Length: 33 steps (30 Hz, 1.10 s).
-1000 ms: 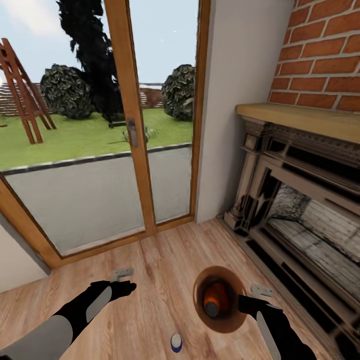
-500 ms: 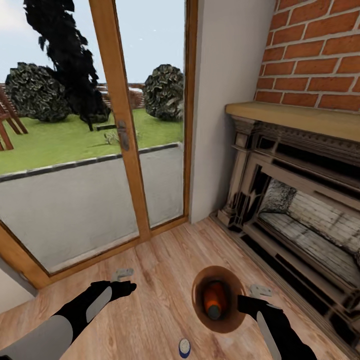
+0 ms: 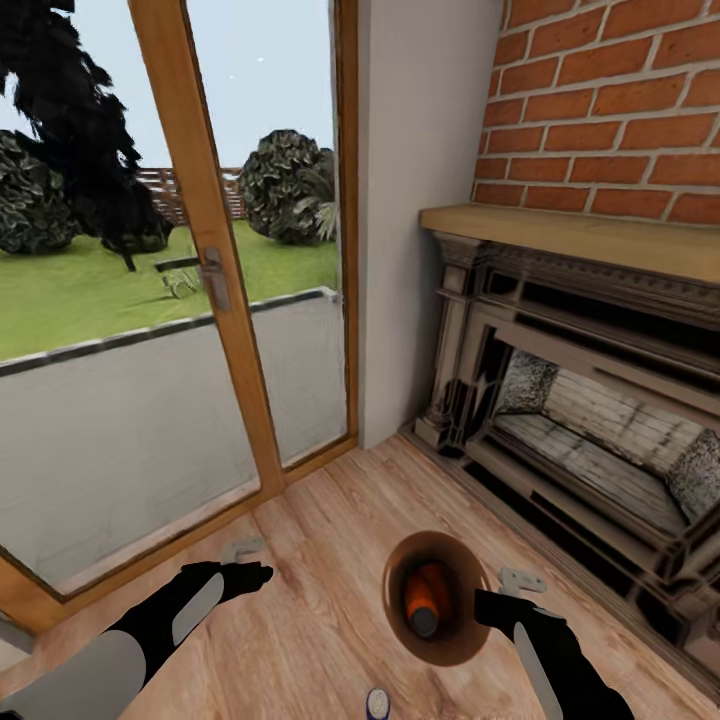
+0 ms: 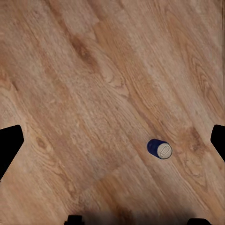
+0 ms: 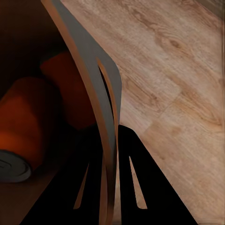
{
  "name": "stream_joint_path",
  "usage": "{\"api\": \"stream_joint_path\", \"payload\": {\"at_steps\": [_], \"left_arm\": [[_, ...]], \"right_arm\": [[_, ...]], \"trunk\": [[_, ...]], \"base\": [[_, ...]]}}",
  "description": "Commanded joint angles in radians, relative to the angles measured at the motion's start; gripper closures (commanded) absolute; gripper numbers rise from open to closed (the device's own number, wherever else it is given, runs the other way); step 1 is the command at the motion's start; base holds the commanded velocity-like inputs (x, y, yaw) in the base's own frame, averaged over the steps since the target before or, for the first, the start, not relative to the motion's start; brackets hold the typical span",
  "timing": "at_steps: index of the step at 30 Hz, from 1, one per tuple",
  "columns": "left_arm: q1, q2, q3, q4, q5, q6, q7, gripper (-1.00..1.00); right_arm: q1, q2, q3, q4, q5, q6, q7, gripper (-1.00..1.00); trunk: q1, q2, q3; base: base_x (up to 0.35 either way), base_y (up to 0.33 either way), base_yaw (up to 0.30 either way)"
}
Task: Put the three can of soda from the living room inside the tash can in the kitchen.
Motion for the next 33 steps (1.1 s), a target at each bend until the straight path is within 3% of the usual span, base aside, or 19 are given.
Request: {"api": "stream_joint_path", "payload": {"at_steps": [1,15,33], "left_arm": [[0.000,0.000,0.000,0.000,0.000,0.000,0.000,-1.00],[0.000,0.000,0.000,0.000,0.000,0.000,0.000,-1.00],[0.000,0.000,-0.001,0.000,0.000,0.000,0.000,-1.00]], "right_arm": [[0.000,0.000,0.000,-0.001,-0.009,-0.001,0.007,1.00],[0.000,0.000,0.000,-0.001,-0.006,0.000,0.007,1.00],[0.000,-0.004,0.001,-0.001,-0.007,0.000,0.011,1.00]], "trunk": [[0.000,0.000,0.000],[0.000,0.000,0.004],[0.000,0.000,0.014]], "base": [[0.001,0.193,-0.295],[0.166,0.240,-0.241],[0.069,0.095,-0.252]]}}
